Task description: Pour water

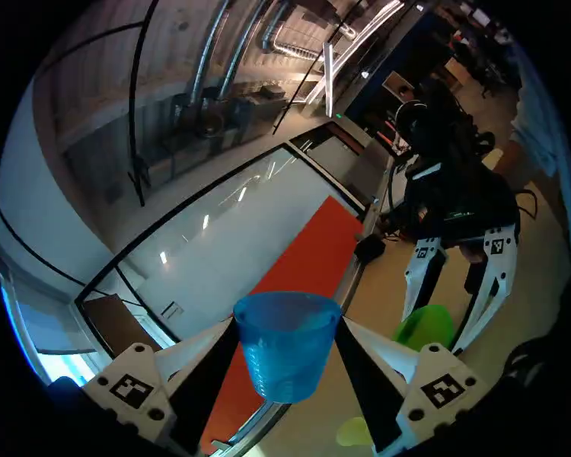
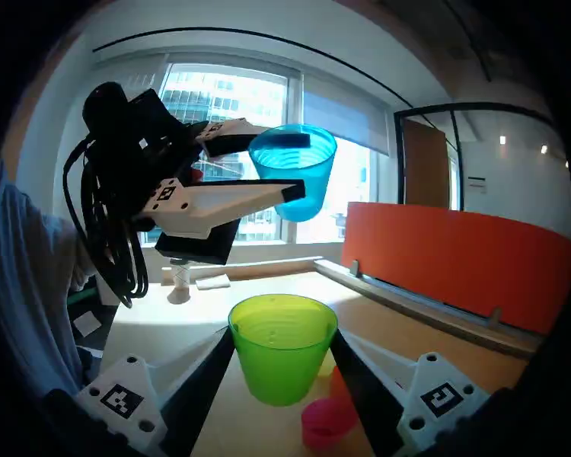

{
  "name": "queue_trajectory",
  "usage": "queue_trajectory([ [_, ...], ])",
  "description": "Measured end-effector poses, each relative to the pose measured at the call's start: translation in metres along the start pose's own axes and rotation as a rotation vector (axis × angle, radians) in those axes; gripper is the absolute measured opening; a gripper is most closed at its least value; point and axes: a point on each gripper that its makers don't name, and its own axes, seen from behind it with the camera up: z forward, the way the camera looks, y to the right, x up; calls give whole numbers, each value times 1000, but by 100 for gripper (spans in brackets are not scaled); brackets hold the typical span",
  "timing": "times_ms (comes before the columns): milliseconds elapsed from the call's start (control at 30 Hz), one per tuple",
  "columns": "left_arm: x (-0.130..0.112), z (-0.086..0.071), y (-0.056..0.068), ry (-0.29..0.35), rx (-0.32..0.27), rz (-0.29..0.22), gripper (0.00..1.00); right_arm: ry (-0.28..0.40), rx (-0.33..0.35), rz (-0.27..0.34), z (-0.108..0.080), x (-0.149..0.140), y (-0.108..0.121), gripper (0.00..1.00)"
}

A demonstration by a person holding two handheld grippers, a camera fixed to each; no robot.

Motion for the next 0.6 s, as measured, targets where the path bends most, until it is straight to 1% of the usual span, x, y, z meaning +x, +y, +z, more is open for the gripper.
queue_trajectory([
  [200,0,2,2,-5,-2,45,86,-4,4,3,2,-3,-1,91],
  [600,2,5,-3,-3,6,121,86,-6,13,4,2,-4,-2,91],
])
